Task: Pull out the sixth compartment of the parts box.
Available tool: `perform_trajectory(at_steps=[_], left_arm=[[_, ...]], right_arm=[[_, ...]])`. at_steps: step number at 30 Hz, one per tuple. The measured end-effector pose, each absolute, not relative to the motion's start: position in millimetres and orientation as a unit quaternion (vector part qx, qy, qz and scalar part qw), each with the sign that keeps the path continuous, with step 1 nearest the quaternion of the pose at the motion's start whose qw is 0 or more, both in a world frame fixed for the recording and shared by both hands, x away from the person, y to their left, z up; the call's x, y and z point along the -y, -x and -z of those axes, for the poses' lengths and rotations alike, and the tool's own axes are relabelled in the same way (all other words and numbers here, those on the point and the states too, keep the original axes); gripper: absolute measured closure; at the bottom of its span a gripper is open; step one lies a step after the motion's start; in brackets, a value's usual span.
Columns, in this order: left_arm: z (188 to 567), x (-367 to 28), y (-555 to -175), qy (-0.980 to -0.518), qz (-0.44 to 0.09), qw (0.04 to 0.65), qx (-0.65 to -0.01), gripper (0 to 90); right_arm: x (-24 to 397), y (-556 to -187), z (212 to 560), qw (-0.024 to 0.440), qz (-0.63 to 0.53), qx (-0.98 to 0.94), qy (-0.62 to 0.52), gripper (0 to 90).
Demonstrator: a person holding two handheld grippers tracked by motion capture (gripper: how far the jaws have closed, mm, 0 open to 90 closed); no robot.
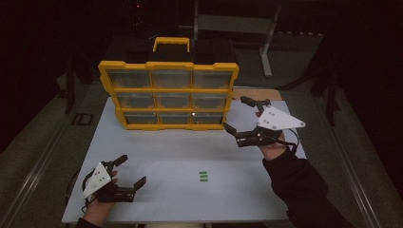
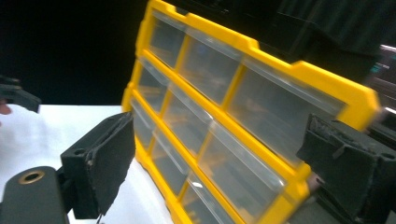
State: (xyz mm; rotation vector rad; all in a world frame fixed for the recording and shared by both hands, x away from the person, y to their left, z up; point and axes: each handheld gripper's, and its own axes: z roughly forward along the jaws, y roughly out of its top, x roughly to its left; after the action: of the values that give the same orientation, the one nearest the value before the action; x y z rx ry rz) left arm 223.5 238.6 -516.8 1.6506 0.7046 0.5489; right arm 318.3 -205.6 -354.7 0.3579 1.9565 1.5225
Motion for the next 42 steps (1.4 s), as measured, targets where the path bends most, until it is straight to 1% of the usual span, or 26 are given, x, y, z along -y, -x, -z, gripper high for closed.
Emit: perform_trajectory(at_steps=[10, 16, 18, 21, 33, 36, 37, 40, 42], left_arm=[[517, -238, -223, -0.712, -0.235, 0.591, -0.299, 0.0], [517, -238, -223, -0.713, -0.234, 0.590, -0.298, 0.0], [517, -238, -223, -0.713, -0.233, 0.591, -0.297, 0.0], [517, -237, -223, -0.714, -0.232, 0.591, -0.296, 0.0], [516, -237, -222, -0.716, -0.229, 0.592, -0.291, 0.0], [516, -237, -222, -0.715, -0.228, 0.593, -0.290, 0.0], [516, -237, -222, -0.715, -0.228, 0.593, -0.290, 0.0], [516, -237, -222, -0.714, -0.227, 0.594, -0.291, 0.0], [516, -237, -222, -0.714, -0.227, 0.595, -0.291, 0.0]], right_arm=[[187, -344, 352, 0.290, -0.562, -0.767, -0.108, 10.2], [177, -358, 357, 0.271, -0.553, -0.782, -0.101, 10.2], [174, -361, 358, 0.274, -0.549, -0.783, -0.101, 10.2], [169, -365, 360, 0.266, -0.545, -0.790, -0.087, 10.2], [155, -382, 372, 0.282, -0.489, -0.823, -0.061, 11.4], [150, -391, 377, 0.291, -0.470, -0.832, -0.055, 15.9], [150, -391, 377, 0.291, -0.470, -0.832, -0.055, 15.9], [147, -397, 378, 0.303, -0.461, -0.833, -0.047, 21.3], [146, -400, 379, 0.313, -0.457, -0.832, -0.042, 23.0]])
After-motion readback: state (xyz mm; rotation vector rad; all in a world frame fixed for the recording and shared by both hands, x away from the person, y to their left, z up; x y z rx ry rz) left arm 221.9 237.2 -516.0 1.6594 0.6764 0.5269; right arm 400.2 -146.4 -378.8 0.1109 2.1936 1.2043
